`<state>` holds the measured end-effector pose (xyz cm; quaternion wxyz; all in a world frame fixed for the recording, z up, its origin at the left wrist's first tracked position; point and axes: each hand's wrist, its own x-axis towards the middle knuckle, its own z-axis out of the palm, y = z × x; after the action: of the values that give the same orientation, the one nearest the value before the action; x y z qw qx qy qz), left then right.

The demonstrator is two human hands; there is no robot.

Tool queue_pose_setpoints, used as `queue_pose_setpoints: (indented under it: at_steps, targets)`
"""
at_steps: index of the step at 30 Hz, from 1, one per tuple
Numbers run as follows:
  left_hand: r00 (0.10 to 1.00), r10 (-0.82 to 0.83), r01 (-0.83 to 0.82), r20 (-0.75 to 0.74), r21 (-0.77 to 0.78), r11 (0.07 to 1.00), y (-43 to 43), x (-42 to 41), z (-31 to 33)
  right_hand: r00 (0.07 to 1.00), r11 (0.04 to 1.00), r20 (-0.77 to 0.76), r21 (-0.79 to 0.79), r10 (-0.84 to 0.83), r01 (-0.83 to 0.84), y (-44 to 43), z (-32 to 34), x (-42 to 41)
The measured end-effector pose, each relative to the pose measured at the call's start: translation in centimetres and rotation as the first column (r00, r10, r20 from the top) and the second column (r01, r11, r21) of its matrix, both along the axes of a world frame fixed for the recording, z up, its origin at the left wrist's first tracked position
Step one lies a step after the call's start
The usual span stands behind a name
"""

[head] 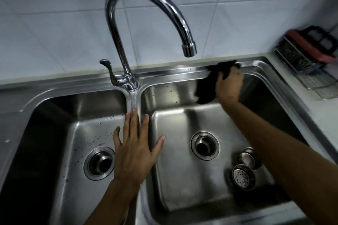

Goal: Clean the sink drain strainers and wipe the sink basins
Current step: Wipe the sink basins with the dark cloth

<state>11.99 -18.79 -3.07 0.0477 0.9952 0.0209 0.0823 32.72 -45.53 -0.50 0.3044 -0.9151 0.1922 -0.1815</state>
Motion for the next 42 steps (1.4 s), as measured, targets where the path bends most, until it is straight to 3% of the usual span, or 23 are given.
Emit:
queue_pose_setpoints:
  at_steps: [3, 5, 8, 11, 14, 19, 22, 24, 26, 29, 38, 42]
  targets:
    - [1.0, -0.006, 0.006, -0.013, -0.011, 1.0, -0.1, 0.3, 0.1, 0.975, 0.988, -0.197, -0.14, -0.099, 0.072, -5.7, 1.3, 2.1]
    - [0.999, 0.036, -0.036, -0.01, -0.027, 0.999, -0.3, 0.0, 0.3, 0.953, 0.948, -0.298, -0.313, -0.044, -0.054, -5.6, 1.3, 2.9]
    - [0.999, 0.021, -0.022, -0.028, -0.041, 0.999, -0.2, 0.1, 0.5, 0.942, 0.829, -0.324, -0.502, 0.084, -0.246, -1.0, 1.5, 2.4]
    - [0.998, 0.036, -0.039, -0.057, -0.054, 0.998, -0.2, 0.2, 0.6, 0.927, 0.813, -0.284, -0.46, 0.247, -0.357, 5.8, 1.2, 0.7]
    - [0.997, 0.048, -0.051, -0.057, -0.052, 0.997, -0.4, 0.0, 0.6, 0.849, 0.767, -0.234, -0.365, 0.474, -0.528, 12.6, 0.3, -1.3]
    - [0.998, 0.058, -0.058, -0.01, -0.044, 0.997, -0.6, -0.1, 0.5, 0.764, 0.743, -0.061, -0.196, 0.642, -0.64, 17.5, -2.1, -3.6]
    - [0.996, 0.088, -0.09, -0.031, -0.059, 0.994, -0.4, 0.3, 0.3, 0.671, 0.669, 0.02, 0.056, 0.741, -0.741, 17.8, -4.0, -5.5]
    - [0.993, 0.11, -0.112, -0.031, -0.07, 0.991, -0.3, 0.4, 0.1, 0.698, 0.664, 0.061, 0.258, 0.713, -0.701, 17.9, -4.8, -6.6]
    - [0.99, 0.134, -0.137, -0.038, -0.085, 0.987, -0.4, 0.2, 0.2, 0.712, 0.643, 0.012, 0.419, 0.702, -0.641, 17.5, -5.4, -7.9]
    - [0.978, 0.182, -0.196, -0.105, -0.143, 0.97, -0.7, -0.6, 0.5, 0.638, 0.556, -0.04, 0.536, 0.769, -0.636, 15.5, -5.7, -11.4]
    - [0.931, 0.23, -0.273, -0.283, -0.123, 0.954, -2.1, -10.5, 1.3, 0.37, 0.356, -0.086, 0.538, 0.925, -0.764, 9.6, -1.5, -24.3]
    - [0.924, 0.187, -0.266, -0.334, -0.209, 0.941, -0.8, -15.4, 2.6, 0.286, 0.264, -0.005, 0.404, 0.958, -0.876, 8.4, 1.8, -28.5]
